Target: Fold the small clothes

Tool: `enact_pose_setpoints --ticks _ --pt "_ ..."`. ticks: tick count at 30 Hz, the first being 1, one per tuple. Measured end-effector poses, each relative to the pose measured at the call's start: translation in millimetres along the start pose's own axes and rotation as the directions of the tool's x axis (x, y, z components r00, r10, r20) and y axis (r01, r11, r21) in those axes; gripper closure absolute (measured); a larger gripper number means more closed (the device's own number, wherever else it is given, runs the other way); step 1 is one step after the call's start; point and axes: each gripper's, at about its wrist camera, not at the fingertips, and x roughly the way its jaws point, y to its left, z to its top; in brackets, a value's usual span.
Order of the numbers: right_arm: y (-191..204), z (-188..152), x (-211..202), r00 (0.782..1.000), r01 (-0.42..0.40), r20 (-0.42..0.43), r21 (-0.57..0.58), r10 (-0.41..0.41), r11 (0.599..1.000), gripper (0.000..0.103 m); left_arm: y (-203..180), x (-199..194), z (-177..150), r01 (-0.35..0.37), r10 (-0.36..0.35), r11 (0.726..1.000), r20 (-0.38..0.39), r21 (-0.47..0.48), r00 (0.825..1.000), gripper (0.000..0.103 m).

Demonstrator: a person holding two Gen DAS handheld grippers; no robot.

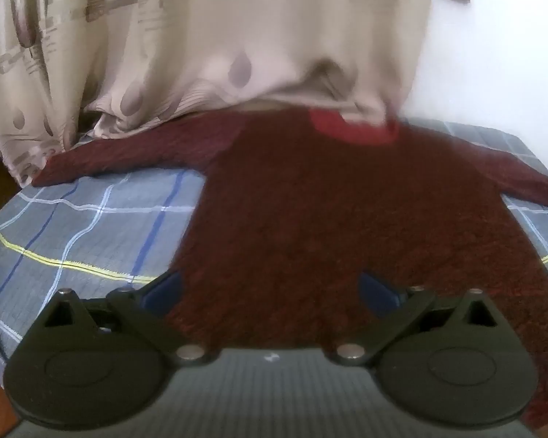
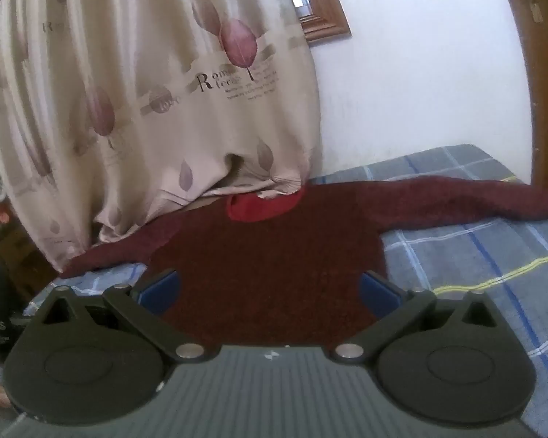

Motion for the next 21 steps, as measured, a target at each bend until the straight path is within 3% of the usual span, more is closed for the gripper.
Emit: enact_pose_setpoints --ticks 21 --pt "-3.6 4.7 19.6 0.999 0.014 -0.036 -0.025 -0.015 1.0 0.0 -10.3 17.1 9.8 0.007 -0.007 1.0 0.013 0.018 1.0 0.0"
